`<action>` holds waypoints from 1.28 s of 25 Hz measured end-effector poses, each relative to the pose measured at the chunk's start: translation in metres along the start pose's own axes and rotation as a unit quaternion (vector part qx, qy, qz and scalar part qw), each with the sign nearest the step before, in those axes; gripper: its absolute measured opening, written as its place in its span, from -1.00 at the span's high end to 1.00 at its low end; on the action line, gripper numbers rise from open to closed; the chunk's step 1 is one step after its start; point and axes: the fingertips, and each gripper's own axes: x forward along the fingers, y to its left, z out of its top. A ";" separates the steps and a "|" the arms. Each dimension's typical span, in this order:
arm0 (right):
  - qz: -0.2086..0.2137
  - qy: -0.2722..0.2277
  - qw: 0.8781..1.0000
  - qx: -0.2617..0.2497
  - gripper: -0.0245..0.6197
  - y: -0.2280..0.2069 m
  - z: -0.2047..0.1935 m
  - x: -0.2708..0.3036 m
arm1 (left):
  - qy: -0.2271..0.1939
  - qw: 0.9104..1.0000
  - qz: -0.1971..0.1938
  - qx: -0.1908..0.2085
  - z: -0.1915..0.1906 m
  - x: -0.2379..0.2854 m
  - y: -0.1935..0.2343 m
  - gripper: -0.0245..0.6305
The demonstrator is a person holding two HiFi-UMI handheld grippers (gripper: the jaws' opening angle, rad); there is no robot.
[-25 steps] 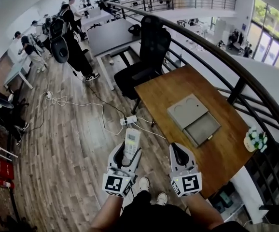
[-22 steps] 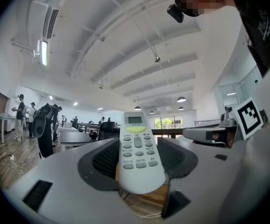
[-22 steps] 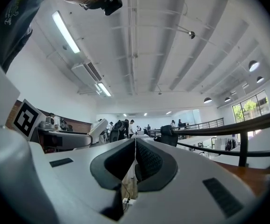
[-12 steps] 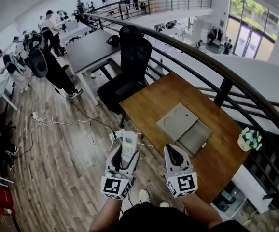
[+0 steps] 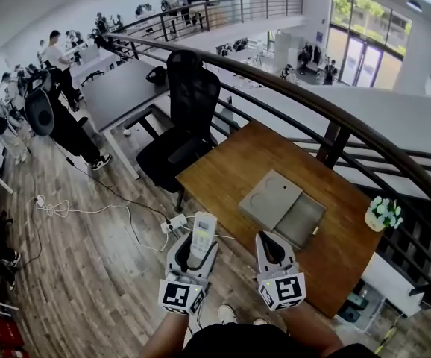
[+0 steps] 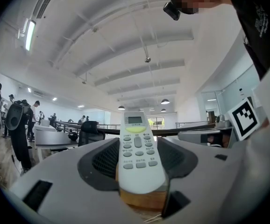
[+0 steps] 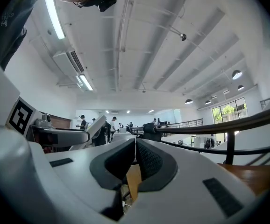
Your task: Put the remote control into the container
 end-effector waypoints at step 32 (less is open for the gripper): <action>-0.139 0.016 0.990 -0.012 0.83 -0.159 -0.018 -0.017 | 0.023 0.991 -0.128 -0.006 -0.018 0.153 -0.088 0.14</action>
